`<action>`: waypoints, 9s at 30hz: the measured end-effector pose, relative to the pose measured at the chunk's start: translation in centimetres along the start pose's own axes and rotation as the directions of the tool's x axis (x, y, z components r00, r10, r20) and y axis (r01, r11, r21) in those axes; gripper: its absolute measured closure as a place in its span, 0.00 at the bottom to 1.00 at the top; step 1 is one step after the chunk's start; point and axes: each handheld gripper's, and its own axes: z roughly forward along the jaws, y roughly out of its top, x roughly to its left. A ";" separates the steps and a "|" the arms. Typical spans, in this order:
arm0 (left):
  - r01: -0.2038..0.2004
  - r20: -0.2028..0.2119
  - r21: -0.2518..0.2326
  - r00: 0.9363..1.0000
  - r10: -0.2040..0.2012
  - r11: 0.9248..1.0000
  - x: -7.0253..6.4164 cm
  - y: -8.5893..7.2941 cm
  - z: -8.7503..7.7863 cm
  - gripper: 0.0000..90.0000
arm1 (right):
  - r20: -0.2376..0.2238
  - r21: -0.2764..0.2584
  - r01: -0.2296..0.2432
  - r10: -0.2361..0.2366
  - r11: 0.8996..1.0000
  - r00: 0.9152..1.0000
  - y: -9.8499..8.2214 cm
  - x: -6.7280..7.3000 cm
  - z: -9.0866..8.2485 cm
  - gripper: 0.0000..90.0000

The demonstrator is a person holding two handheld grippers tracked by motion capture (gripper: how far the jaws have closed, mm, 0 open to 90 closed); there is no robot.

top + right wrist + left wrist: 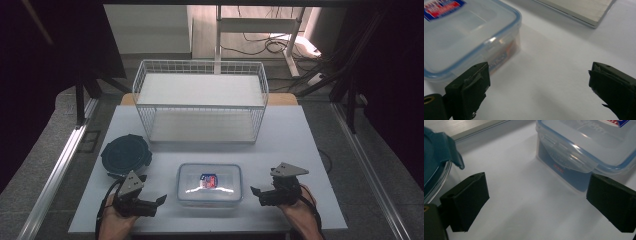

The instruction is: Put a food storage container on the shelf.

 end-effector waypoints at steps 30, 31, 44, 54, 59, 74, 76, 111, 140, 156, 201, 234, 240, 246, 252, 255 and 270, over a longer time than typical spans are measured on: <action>0.181 0.421 0.184 0.874 -0.244 0.966 0.4 4.1 7.0 0.03 | -0.365 0.178 -0.199 0.253 0.964 0.896 2.8 2.7 5.2 0.05; 0.186 0.426 0.182 0.870 -0.248 0.966 0.4 3.9 6.8 0.05 | -0.367 0.185 -0.212 0.267 0.960 0.891 2.7 2.7 5.2 0.06; 0.275 0.470 0.140 0.827 -0.309 0.951 0.8 2.4 3.7 0.48 | -0.403 0.155 -0.286 0.325 0.945 0.855 1.9 1.7 1.9 0.50; 0.269 0.430 0.049 0.863 -0.263 0.962 0.3 2.8 3.1 0.57 | -0.345 0.089 -0.257 0.272 0.962 0.898 2.3 2.2 0.6 0.59; 0.276 0.453 0.061 0.848 -0.273 0.959 0.7 2.4 3.2 0.58 | -0.380 0.094 -0.277 0.291 0.956 0.878 1.8 1.9 1.2 0.56; 0.337 0.440 0.034 0.840 -0.317 0.941 1.0 3.8 2.9 0.59 | -0.384 0.067 -0.332 0.331 0.941 0.862 2.2 1.4 1.0 0.57; 0.347 0.443 0.023 0.837 -0.321 0.938 1.4 4.2 2.8 0.59 | -0.397 0.054 -0.341 0.333 0.939 0.855 2.6 1.2 0.8 0.59; 0.309 0.378 -0.126 0.894 -0.242 0.943 6.5 15.8 -0.5 0.57 | -0.376 -0.117 -0.254 0.194 0.960 0.906 15.2 -2.4 -0.9 0.59; 0.314 0.364 -0.208 0.904 -0.225 0.926 12.3 24.3 -1.2 0.57 | -0.380 -0.203 -0.284 0.192 0.937 0.905 24.0 -6.2 0.1 0.59; 0.341 0.324 -0.191 0.907 -0.269 0.920 13.5 25.1 1.1 0.55 | -0.362 -0.168 -0.332 0.255 0.928 0.897 25.2 -8.0 2.6 0.57; 0.209 0.088 -0.181 0.977 -0.196 0.961 11.8 25.8 1.6 0.57 | -0.081 -0.168 -0.150 0.138 0.974 0.987 27.1 -6.1 2.9 0.51; 0.108 0.057 -0.191 0.993 -0.099 0.976 10.3 25.2 0.4 0.30 | -0.091 -0.205 -0.116 0.099 0.972 0.991 26.8 -5.3 1.7 0.30; 0.083 0.064 -0.190 0.995 -0.072 0.978 9.5 23.7 -0.1 0.17 | -0.078 -0.232 -0.067 0.051 0.970 0.996 25.8 -4.3 1.1 0.14; 0.078 0.073 -0.183 0.995 -0.066 0.980 8.9 21.9 -0.4 0.11 | -0.067 -0.225 -0.032 0.018 0.974 0.998 24.3 -3.6 0.8 0.06; 0.065 0.075 -0.162 0.996 -0.054 0.985 8.1 20.1 -0.4 0.08 | -0.056 -0.216 0.022 -0.035 0.976 0.998 22.6 -2.6 0.7 0.03; 0.048 0.063 -0.160 0.997 -0.039 0.986 7.6 19.2 -0.5 0.07 | -0.057 -0.219 0.039 -0.053 0.975 0.997 21.9 -2.1 0.6 0.02; -0.036 0.017 -0.145 0.999 0.039 0.989 5.5 15.3 -0.7 0.04 | -0.072 -0.222 0.070 -0.088 0.973 0.993 18.5 -0.6 0.2 0.02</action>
